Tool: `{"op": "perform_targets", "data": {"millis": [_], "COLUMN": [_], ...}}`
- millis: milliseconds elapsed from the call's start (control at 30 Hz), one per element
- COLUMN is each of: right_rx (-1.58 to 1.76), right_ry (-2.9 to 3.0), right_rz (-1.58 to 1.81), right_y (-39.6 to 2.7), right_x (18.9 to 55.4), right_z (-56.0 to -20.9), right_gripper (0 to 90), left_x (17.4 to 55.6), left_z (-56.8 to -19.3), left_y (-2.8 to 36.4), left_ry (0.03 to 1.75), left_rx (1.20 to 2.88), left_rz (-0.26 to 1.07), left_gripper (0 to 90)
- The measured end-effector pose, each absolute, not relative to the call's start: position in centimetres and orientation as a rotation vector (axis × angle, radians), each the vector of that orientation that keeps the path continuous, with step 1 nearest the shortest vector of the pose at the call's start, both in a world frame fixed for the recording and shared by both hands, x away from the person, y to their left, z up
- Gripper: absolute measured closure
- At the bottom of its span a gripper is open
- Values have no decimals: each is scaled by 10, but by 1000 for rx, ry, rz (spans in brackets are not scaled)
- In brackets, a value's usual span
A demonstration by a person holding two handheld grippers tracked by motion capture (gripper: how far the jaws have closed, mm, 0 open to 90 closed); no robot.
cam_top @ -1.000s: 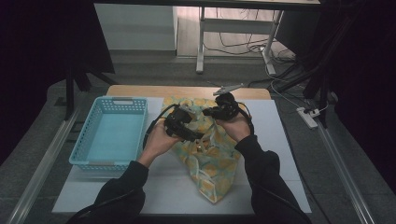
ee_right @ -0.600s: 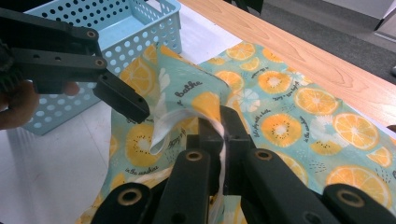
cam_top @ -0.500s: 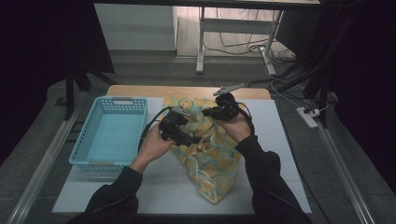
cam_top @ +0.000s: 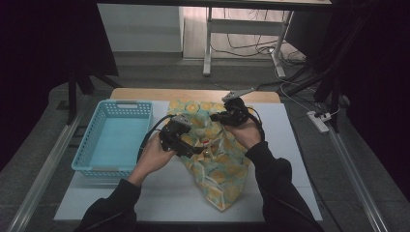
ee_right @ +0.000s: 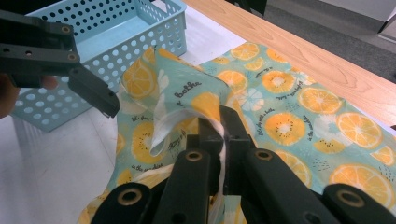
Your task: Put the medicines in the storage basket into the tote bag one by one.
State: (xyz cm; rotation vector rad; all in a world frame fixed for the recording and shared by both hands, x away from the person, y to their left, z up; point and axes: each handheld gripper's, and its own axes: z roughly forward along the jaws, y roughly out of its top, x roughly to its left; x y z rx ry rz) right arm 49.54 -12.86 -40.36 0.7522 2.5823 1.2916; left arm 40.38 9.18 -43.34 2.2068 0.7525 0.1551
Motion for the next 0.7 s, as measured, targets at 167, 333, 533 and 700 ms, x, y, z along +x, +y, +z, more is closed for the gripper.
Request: {"op": "perform_targets", "data": {"millis": [167,333,533,700], "right_rx": [754,748,746,745], "right_ry": [2581,2580,2581,2581], "right_rz": [1303,1311,1323,1332], "right_y": [-131,-133,-135,-136], "right_x": [494,492,489,487], "right_z": [-405,-406,-406,-406], "right_gripper": [900,900,900,900], "left_x": [398,392,382,376], "left_z": [-436,-442,-449,-456], "left_y": [93,93,90,89], "left_ry": [739,720,727,740], "left_rx": [2197,2204,2217,2213], "left_rz": [132,135,154,156], "left_gripper": [32,13,0,0]}}
